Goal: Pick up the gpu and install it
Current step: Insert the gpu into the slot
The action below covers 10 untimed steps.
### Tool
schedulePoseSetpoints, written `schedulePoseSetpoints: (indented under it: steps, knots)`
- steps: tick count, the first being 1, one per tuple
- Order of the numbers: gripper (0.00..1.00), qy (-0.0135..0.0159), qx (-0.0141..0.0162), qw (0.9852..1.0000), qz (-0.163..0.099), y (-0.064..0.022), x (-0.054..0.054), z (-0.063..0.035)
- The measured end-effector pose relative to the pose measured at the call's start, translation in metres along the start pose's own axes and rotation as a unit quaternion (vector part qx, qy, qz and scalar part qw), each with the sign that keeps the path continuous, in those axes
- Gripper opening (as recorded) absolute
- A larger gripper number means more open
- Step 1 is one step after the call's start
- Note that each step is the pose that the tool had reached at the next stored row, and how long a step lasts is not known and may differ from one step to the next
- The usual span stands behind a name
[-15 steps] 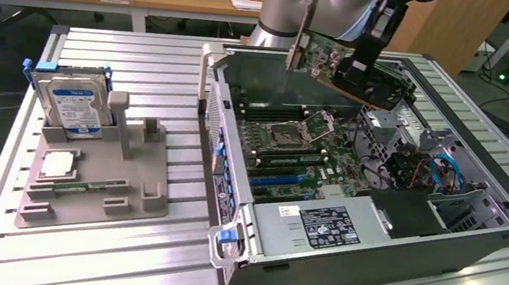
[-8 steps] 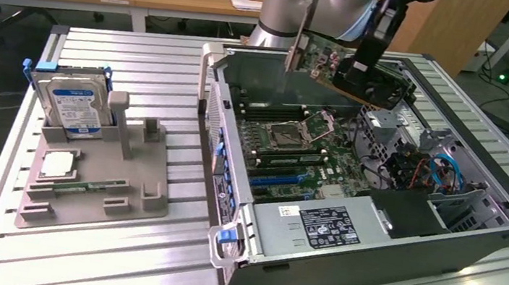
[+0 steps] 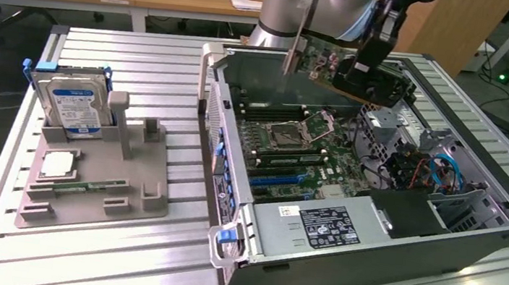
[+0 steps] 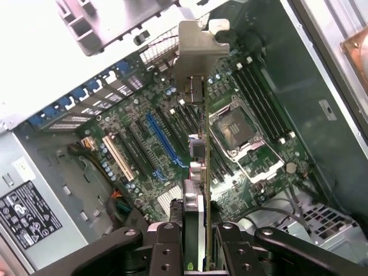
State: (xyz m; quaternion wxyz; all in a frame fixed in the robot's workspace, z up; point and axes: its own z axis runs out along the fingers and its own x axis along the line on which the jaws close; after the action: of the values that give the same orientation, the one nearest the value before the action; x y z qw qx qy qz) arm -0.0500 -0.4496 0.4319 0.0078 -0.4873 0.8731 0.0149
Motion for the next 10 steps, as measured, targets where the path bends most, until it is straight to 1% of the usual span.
schedulePoseSetpoints:
  steps: [3,5,8,10]
  knots:
    - [0.27,0.0004,-0.0007,0.9997,-0.024,0.0,0.0,0.0001]
    - [0.27,0.0007,-0.0012,0.9991,-0.041,0.0,0.0,0.0002]
    - [0.27,0.0012,-0.0019,0.9979,-0.065,0.0,0.0,0.0002]
    - [0.27,0.0015,-0.0023,0.9966,-0.082,0.0,0.0,0.0002]
